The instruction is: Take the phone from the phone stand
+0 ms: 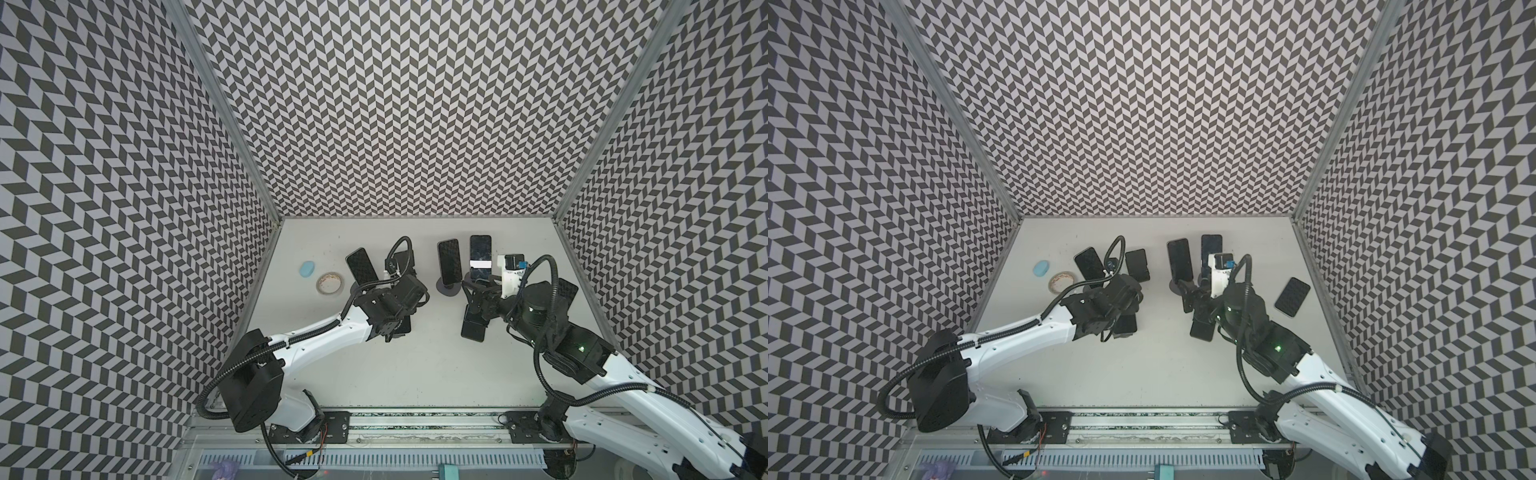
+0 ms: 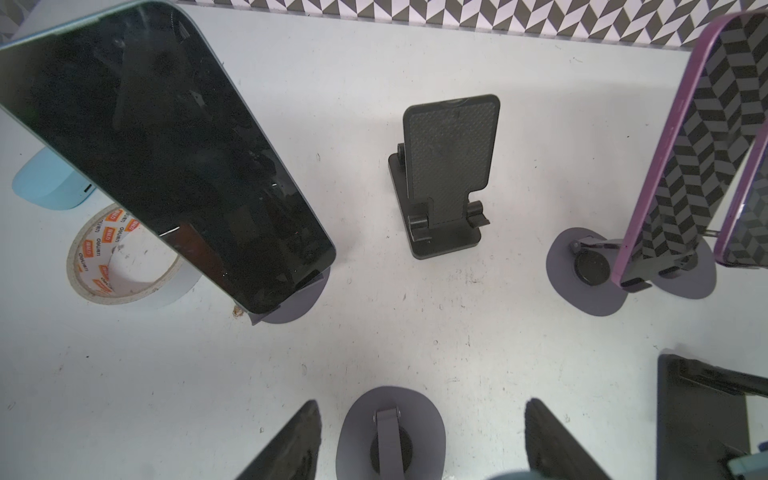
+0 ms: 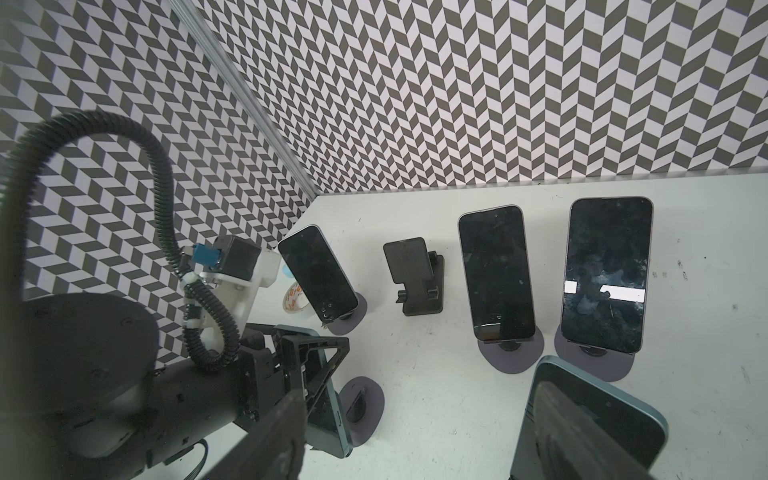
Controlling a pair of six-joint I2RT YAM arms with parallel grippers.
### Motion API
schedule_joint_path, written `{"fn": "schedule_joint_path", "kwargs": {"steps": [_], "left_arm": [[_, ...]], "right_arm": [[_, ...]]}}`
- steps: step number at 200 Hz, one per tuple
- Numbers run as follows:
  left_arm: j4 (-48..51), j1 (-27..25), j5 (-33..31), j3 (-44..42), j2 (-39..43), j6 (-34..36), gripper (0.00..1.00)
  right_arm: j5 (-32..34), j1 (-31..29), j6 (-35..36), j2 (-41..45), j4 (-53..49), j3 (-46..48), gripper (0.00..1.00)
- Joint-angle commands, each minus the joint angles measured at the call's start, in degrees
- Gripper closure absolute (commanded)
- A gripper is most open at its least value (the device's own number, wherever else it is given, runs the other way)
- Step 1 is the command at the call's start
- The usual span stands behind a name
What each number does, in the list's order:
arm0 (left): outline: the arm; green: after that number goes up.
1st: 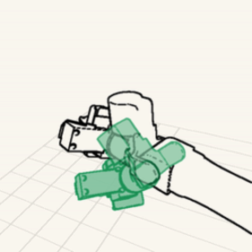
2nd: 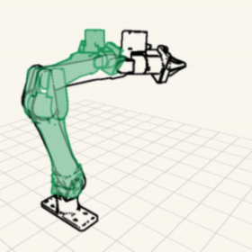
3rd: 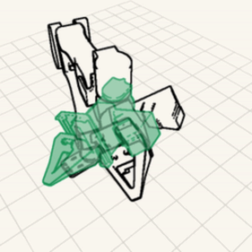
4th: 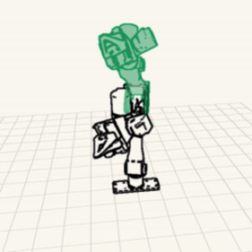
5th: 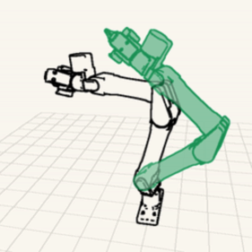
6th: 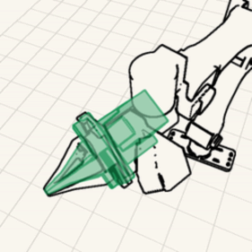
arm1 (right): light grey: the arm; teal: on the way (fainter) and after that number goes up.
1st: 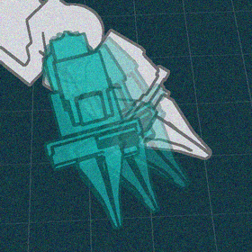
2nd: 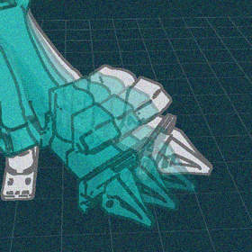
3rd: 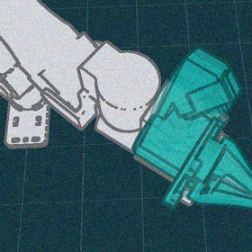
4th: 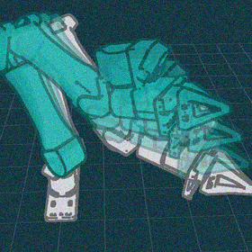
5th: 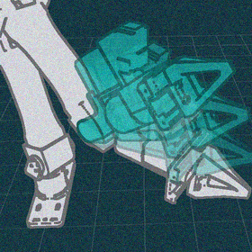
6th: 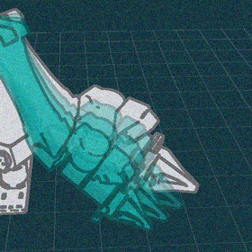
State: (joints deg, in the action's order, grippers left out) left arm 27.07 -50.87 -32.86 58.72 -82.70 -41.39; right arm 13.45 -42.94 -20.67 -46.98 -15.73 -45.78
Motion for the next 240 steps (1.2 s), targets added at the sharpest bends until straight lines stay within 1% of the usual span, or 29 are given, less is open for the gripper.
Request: {"fn": "schedule_joint_path", "kwargs": {"steps": [1,118,161,188,240], "left_arm": [[-0.88,0.13,-0.7,0.37,2.57,0.32,0.62],[-0.69,0.11,0.03,-0.16,5.24,0.59,0.62],[-1.01,0.24,0.08,-1.3,7.41,0.6,0.62],[-0.77,0.41,0.87,-1.53,8.7,2.17,0.62],[-0.53,1.34,1.88,-3.89,12.62,3.59,0.62]], "right_arm": [[-1.35,0.23,-0.46,-0.05,3.86,-0.09,0.17],[-3.82,0.22,-0.41,-1.07,3.32,0.12,0.18],[-7.56,0.22,-0.21,-2.43,3.24,-0.01,0.19],[-9.85,0.14,-0.4,-3.29,3.59,-0.35,0.19],[-11.1,0.14,-0.87,-3.34,4.53,-0.18,0.19]]}}
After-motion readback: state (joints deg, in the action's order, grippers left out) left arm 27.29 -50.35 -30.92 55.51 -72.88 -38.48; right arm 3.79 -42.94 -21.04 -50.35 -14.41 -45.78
